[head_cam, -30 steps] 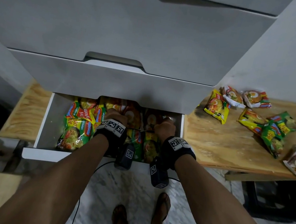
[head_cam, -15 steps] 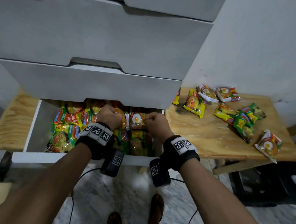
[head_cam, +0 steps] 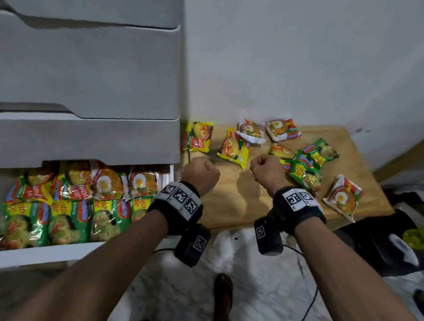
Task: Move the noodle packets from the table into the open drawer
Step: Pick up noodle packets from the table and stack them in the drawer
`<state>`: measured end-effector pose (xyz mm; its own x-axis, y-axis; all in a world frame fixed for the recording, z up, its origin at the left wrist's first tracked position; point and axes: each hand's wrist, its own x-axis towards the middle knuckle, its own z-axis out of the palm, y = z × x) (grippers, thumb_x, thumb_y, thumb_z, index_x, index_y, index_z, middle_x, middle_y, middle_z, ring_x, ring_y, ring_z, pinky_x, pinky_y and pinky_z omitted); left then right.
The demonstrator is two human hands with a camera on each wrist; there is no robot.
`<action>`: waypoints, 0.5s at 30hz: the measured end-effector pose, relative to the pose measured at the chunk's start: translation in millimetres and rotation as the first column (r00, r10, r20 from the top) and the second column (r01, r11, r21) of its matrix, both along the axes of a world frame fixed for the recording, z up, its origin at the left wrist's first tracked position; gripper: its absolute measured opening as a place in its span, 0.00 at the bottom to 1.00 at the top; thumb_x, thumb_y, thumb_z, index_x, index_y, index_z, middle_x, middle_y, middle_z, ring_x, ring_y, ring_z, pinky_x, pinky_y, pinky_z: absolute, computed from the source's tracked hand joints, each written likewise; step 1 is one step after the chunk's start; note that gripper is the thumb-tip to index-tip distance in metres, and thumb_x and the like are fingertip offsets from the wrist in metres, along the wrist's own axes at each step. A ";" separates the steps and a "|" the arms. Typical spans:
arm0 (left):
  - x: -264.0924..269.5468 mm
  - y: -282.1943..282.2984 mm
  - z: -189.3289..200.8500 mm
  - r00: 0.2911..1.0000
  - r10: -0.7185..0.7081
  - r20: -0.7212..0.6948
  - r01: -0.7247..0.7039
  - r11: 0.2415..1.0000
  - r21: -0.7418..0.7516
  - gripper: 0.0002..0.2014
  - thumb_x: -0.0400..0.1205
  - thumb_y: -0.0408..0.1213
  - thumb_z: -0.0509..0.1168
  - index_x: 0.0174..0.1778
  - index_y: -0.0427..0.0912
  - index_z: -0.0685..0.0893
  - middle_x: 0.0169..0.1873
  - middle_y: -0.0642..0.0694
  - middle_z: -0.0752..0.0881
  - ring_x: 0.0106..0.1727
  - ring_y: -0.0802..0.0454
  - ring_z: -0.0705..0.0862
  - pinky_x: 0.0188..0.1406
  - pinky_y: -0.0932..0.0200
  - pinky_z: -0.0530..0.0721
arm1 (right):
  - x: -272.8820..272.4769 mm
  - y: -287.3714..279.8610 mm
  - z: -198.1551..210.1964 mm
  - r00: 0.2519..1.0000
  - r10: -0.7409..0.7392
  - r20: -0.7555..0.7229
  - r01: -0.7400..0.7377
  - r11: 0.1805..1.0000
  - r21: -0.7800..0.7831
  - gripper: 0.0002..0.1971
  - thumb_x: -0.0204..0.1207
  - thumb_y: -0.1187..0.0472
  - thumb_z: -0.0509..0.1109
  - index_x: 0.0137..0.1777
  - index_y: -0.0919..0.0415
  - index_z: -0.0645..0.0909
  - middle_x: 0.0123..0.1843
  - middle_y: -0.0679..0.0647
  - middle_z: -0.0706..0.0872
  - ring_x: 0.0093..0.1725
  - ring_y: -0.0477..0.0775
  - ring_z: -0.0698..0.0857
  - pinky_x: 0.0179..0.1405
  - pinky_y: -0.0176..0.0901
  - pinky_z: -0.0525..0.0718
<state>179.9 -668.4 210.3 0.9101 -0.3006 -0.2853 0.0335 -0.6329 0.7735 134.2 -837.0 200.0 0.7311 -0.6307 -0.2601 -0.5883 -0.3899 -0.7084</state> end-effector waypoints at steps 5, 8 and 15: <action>26.1 -88.1 -21.4 0.994 -0.029 -0.108 0.041 0.992 0.118 0.14 0.81 0.36 0.62 0.47 0.26 0.85 0.52 0.25 0.86 0.55 0.29 0.85 0.40 0.49 0.76 | 22.4 -95.0 -20.5 0.952 0.182 -0.245 -0.238 0.945 -0.224 0.04 0.73 0.65 0.68 0.44 0.67 0.80 0.44 0.64 0.83 0.48 0.67 0.84 0.33 0.45 0.73; 54.1 -135.9 -46.5 0.991 -0.010 -0.132 0.035 0.981 0.189 0.17 0.80 0.42 0.63 0.58 0.36 0.85 0.56 0.32 0.87 0.57 0.33 0.85 0.45 0.55 0.77 | 43.0 -145.5 -39.8 0.872 0.260 -0.414 -0.391 0.880 -0.270 0.24 0.75 0.52 0.73 0.64 0.69 0.79 0.63 0.69 0.83 0.64 0.71 0.82 0.58 0.55 0.80; 100.8 -188.6 -102.1 0.977 0.152 -0.148 -0.073 0.896 0.437 0.39 0.73 0.53 0.70 0.75 0.34 0.69 0.73 0.34 0.74 0.75 0.32 0.72 0.71 0.39 0.75 | 79.8 -208.5 -87.3 0.690 0.285 -0.665 -0.571 0.779 -0.259 0.36 0.74 0.39 0.70 0.76 0.61 0.71 0.75 0.67 0.75 0.75 0.71 0.74 0.75 0.69 0.70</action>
